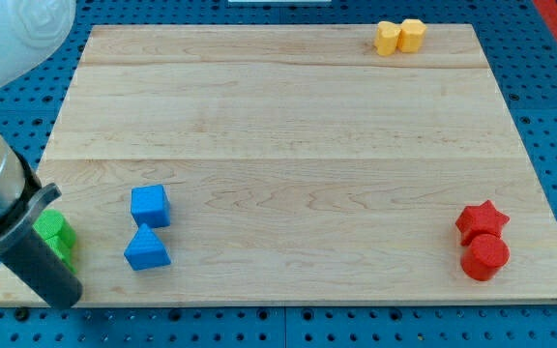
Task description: Move the green blocks towards the left center of the board
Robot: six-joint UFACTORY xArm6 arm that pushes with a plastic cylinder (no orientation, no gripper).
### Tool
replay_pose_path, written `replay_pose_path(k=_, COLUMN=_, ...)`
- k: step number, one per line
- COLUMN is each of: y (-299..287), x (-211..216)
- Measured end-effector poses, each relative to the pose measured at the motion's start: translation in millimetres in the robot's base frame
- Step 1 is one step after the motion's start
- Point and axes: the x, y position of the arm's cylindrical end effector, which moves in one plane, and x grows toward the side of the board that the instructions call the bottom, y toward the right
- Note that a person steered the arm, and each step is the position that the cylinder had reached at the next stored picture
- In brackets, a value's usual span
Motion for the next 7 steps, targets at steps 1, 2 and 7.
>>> replay_pose_path(k=1, y=-15.4, x=-14.7)
replay_pose_path(k=2, y=-16.8, x=-35.2)
replay_pose_path(k=7, y=-28.4, x=0.7)
